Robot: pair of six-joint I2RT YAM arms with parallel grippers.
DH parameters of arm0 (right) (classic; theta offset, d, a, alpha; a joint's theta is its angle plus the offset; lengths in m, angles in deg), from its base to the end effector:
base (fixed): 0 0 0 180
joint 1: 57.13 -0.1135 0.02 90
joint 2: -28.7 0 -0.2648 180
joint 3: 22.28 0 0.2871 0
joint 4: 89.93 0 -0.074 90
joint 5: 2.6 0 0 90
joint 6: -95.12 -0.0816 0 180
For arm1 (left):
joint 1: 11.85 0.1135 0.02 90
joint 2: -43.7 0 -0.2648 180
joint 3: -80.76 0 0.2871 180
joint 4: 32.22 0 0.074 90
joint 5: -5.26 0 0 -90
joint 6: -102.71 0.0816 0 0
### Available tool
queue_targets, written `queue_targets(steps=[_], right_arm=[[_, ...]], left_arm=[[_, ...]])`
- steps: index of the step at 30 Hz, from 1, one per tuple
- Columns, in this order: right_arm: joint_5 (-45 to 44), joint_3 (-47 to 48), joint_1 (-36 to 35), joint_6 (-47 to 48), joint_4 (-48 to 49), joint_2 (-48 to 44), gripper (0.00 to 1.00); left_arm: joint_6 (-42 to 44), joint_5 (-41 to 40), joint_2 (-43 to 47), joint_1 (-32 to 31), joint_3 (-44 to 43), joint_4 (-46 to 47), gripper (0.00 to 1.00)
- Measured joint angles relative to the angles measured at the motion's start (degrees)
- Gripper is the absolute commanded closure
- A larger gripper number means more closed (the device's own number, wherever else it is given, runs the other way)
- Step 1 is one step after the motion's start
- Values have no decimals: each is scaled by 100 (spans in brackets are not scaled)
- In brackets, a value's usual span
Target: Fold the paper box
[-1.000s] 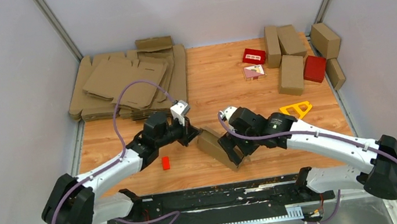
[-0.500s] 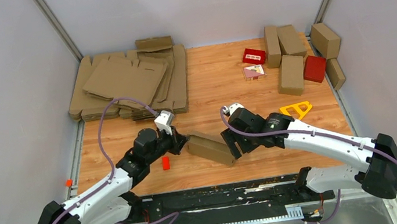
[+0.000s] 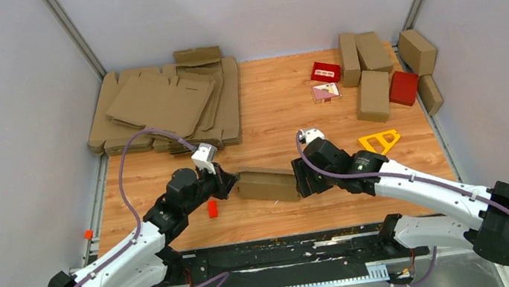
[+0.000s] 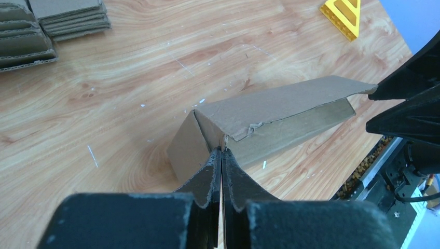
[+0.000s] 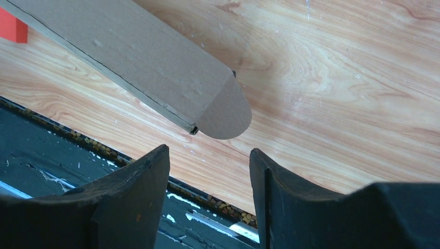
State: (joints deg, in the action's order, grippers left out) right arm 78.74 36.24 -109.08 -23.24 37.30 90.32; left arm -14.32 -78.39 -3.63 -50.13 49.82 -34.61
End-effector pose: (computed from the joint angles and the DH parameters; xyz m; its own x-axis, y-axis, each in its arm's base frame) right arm 0.1746 0.2032 0.2029 -0.7940 -0.2526 -0.5529 -0.3969 0.9044 0.1568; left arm 0.2007 -0.1699 0.1773 -0.5423 -0.1474 -0.8272 0.5068 0.7278 -0.4620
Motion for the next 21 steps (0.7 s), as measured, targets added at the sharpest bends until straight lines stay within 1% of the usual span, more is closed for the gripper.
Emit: queue_targets(steps=[4,8,12,17,19,21], right_arm=[[-2,-94,20,-42,293,2,42],[-63,-260,28,-142,802,-2,41],[-199,-531,28,-243,1266,-33,43],[-437,-682,28,-313,1475,-39,44],[-520,-719,28,-328,1550,-48,41],[-588,-796,28,-343,1631,-96,35]], left_arm=[[-59,-4,7,-2,0,-96,95],[-138,-33,20,-37,0,-155,95],[-177,-57,42,-44,0,-201,95],[-216,-72,42,-70,0,-227,95],[-227,-74,50,-74,0,-229,95],[-236,-85,74,-79,0,-238,95]])
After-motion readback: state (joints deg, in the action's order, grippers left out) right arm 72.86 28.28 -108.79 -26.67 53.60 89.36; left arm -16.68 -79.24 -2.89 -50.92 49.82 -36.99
